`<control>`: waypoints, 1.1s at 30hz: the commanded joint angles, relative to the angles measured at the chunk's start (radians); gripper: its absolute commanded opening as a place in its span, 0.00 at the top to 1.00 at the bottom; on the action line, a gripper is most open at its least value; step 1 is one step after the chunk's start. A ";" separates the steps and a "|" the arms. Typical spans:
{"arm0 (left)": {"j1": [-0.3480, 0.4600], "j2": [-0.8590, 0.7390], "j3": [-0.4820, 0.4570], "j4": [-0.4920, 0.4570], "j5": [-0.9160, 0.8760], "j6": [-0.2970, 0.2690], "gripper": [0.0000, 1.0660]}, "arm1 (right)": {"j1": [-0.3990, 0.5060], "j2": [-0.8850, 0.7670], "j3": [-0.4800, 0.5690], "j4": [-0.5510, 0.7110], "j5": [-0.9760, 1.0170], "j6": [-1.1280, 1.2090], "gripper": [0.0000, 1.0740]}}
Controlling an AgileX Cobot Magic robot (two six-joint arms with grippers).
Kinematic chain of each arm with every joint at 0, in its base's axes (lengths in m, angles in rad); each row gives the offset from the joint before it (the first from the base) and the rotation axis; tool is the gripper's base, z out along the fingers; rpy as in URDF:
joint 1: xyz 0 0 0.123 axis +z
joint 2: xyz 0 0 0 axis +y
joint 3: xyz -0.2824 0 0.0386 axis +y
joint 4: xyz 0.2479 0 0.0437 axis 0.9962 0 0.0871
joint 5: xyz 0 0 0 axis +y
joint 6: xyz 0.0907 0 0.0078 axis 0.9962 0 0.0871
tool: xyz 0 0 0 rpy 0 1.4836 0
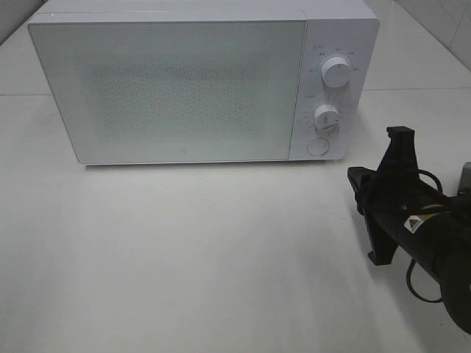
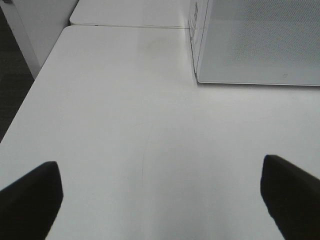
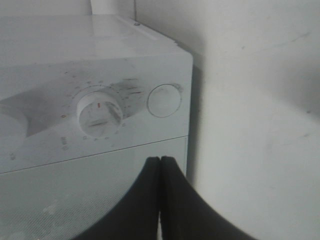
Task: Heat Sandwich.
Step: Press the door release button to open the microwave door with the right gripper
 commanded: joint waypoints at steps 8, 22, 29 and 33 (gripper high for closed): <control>0.003 -0.029 0.002 -0.008 -0.005 -0.001 0.05 | -0.030 -0.004 -0.115 -0.031 0.065 -0.074 1.00; 0.003 -0.029 0.002 -0.008 -0.005 -0.001 0.05 | -0.120 0.089 -0.264 -0.087 0.268 -0.086 1.00; 0.003 -0.029 0.002 -0.008 -0.005 -0.001 0.05 | -0.175 0.101 -0.355 -0.102 0.390 -0.163 1.00; 0.003 -0.029 0.002 -0.008 -0.005 -0.001 0.05 | -0.184 0.133 -0.394 -0.106 0.411 -0.159 1.00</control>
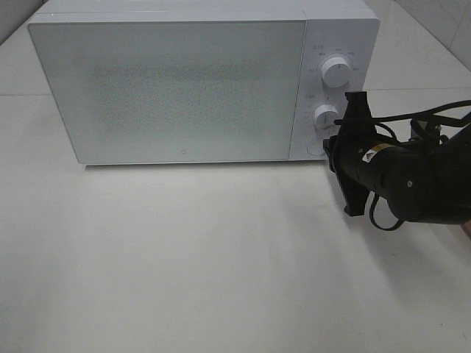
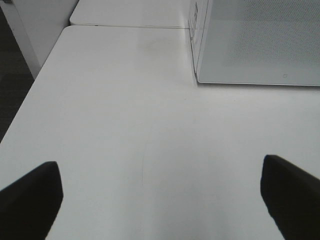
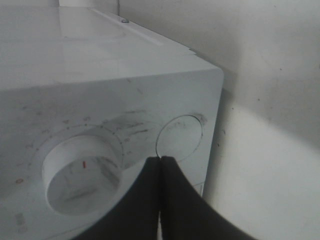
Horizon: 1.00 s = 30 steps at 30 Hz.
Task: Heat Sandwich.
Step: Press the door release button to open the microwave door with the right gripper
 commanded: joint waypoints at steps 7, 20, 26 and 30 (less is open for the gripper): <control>0.003 -0.029 0.002 -0.008 -0.005 -0.001 0.05 | -0.008 0.061 -0.070 -0.017 0.051 -0.022 1.00; 0.003 -0.029 0.002 -0.008 -0.005 -0.001 0.05 | -0.010 0.146 -0.137 -0.010 -0.011 -0.022 1.00; 0.003 -0.029 0.002 -0.008 -0.005 -0.001 0.05 | -0.010 0.148 -0.137 0.012 -0.072 -0.038 1.00; 0.003 -0.029 0.002 -0.008 -0.005 -0.001 0.05 | -0.010 0.148 -0.140 0.016 -0.113 -0.039 1.00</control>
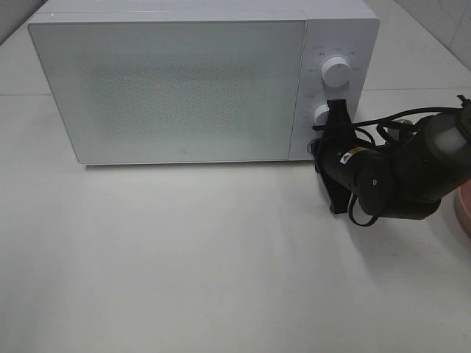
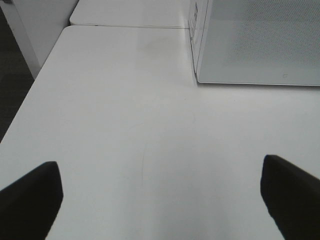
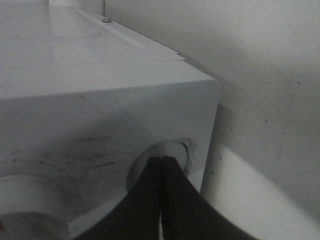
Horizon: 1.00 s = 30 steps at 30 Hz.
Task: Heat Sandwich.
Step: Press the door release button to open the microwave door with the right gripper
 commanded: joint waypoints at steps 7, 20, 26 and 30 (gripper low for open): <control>0.003 -0.029 0.002 -0.008 -0.005 -0.001 0.05 | -0.005 -0.005 -0.020 0.010 -0.185 -0.002 1.00; 0.003 -0.029 0.002 -0.008 -0.005 -0.001 0.05 | -0.005 0.070 -0.139 -0.005 -0.242 0.036 1.00; 0.003 -0.029 0.002 -0.008 -0.005 -0.001 0.05 | -0.005 0.074 -0.148 -0.005 -0.268 0.035 1.00; 0.003 -0.029 0.002 -0.008 -0.005 -0.001 0.05 | -0.005 0.074 -0.148 -0.006 -0.268 0.035 0.99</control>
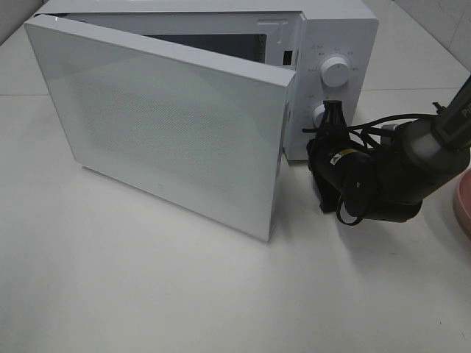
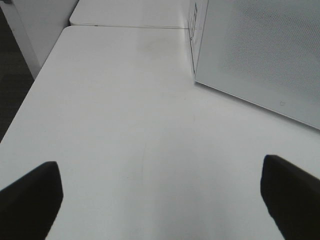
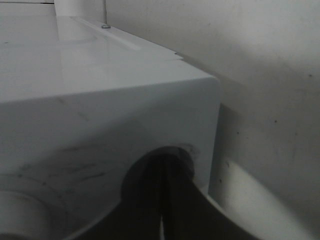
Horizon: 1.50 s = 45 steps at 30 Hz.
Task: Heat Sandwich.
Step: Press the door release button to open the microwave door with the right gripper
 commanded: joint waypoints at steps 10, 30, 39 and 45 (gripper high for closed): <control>0.003 -0.029 0.002 -0.008 -0.005 -0.001 0.05 | -0.022 0.003 -0.082 -0.073 -0.208 0.004 0.99; 0.003 -0.029 0.002 -0.008 -0.005 -0.001 0.05 | -0.022 -0.026 -0.056 -0.100 -0.093 0.000 1.00; 0.003 -0.029 0.002 -0.008 -0.005 -0.001 0.05 | -0.018 -0.072 0.025 -0.105 -0.001 0.005 1.00; 0.003 -0.029 0.002 -0.008 -0.005 -0.001 0.05 | -0.018 -0.130 0.082 -0.117 0.103 -0.019 1.00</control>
